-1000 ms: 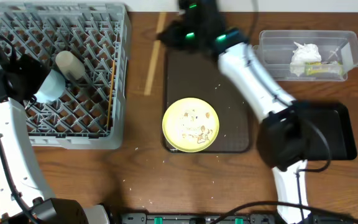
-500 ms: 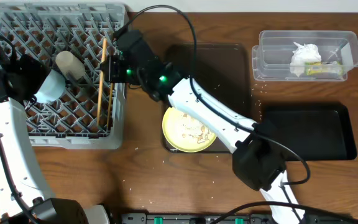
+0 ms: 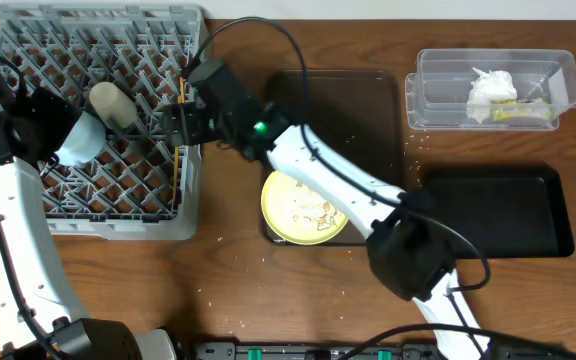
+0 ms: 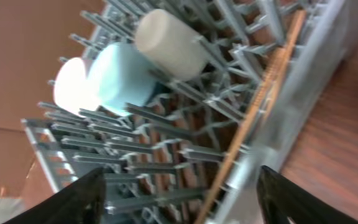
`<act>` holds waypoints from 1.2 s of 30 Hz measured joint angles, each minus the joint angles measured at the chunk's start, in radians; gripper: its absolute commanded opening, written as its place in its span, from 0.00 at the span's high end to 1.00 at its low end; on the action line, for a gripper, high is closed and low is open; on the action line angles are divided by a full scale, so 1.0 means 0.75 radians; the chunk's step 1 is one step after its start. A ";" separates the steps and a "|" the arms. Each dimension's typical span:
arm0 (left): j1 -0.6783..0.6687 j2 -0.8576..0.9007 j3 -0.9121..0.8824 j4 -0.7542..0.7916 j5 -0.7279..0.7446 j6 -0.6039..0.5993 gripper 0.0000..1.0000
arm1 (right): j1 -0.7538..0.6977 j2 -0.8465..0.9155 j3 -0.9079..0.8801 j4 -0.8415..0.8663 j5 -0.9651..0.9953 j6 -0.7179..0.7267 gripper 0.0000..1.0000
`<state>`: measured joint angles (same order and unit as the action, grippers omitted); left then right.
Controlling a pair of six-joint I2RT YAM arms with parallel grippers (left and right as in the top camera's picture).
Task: Sort waste into correct bins and load items into the dishwasher
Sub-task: 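Carry the second chopstick left and drop it into the rack, then move the right gripper to the yellow plate and grip its rim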
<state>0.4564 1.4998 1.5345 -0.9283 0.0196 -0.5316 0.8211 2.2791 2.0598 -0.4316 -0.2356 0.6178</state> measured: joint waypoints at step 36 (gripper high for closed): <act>0.000 0.001 0.000 0.000 0.000 0.000 0.04 | -0.454 -0.190 -0.573 -0.684 0.208 -0.628 0.57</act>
<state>0.4564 1.5002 1.5345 -0.9283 0.0196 -0.5316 0.4808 2.1365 1.6299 -0.9447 -0.0799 0.1471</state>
